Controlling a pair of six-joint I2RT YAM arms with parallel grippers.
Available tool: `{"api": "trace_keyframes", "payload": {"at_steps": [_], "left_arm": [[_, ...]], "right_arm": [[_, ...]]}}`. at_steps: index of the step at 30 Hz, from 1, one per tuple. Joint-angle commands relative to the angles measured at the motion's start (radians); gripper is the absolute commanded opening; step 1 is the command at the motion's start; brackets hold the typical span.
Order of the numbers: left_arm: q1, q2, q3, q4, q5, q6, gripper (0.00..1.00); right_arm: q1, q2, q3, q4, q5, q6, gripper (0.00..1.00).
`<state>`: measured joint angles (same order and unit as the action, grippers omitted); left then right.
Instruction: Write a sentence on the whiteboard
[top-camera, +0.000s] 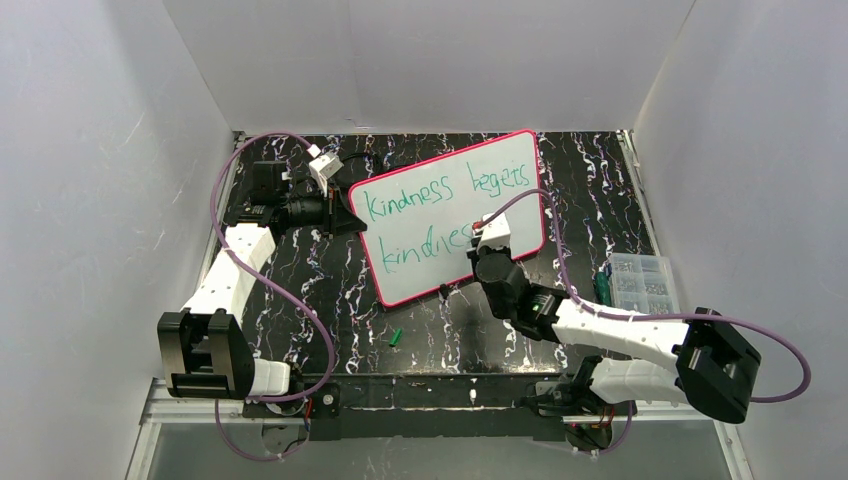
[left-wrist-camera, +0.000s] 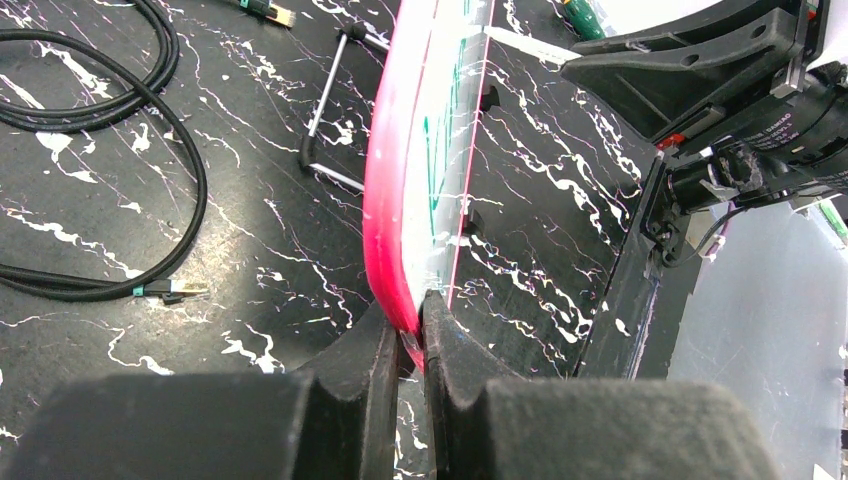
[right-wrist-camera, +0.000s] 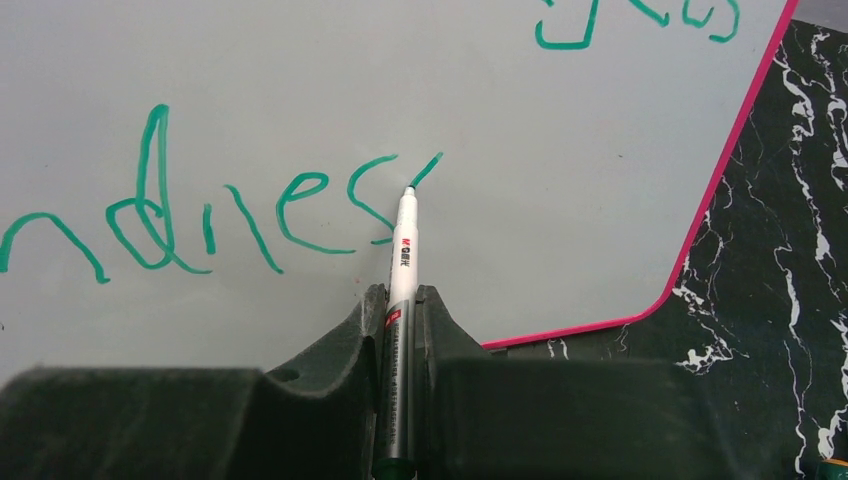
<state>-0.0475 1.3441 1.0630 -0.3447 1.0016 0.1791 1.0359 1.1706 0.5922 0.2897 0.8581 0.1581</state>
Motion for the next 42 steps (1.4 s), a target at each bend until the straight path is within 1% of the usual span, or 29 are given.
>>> {"api": "trace_keyframes", "payload": {"at_steps": [1,7,10,14,23,28,31,33,37,42], "left_arm": [[0.004,-0.047,0.016,0.032,-0.031,0.06,0.0],[0.004,-0.049,0.016,0.032,-0.032,0.061,0.0],[0.005,-0.049,0.016,0.032,-0.031,0.06,0.0],[0.005,-0.05,0.016,0.032,-0.029,0.06,0.0],[0.004,-0.053,0.015,0.032,-0.029,0.06,0.0],[0.004,-0.053,0.014,0.032,-0.029,0.06,0.0],[0.003,-0.054,0.014,0.032,-0.029,0.06,0.0],[0.003,-0.056,0.015,0.032,-0.029,0.06,0.0],[0.004,-0.055,0.014,0.032,-0.029,0.06,0.0],[0.004,-0.057,0.015,0.033,-0.028,0.059,0.0]], "right_arm": [[0.006,-0.009,-0.01,-0.039,-0.023,0.056,0.01],[0.006,0.001,0.016,-0.11,0.086,0.086,0.01],[0.006,0.003,0.018,-0.14,0.1,0.103,0.01],[0.006,0.0,0.009,-0.152,0.076,0.118,0.01],[0.009,-0.005,0.002,-0.098,-0.071,0.085,0.01],[0.012,-0.055,-0.001,-0.099,-0.076,0.073,0.01],[0.012,-0.111,-0.006,-0.103,-0.059,0.067,0.01],[0.012,-0.138,-0.002,-0.123,-0.017,0.066,0.01],[0.01,-0.128,0.01,-0.164,0.069,0.055,0.01],[-0.01,-0.114,0.002,-0.164,0.067,0.054,0.01]]}}
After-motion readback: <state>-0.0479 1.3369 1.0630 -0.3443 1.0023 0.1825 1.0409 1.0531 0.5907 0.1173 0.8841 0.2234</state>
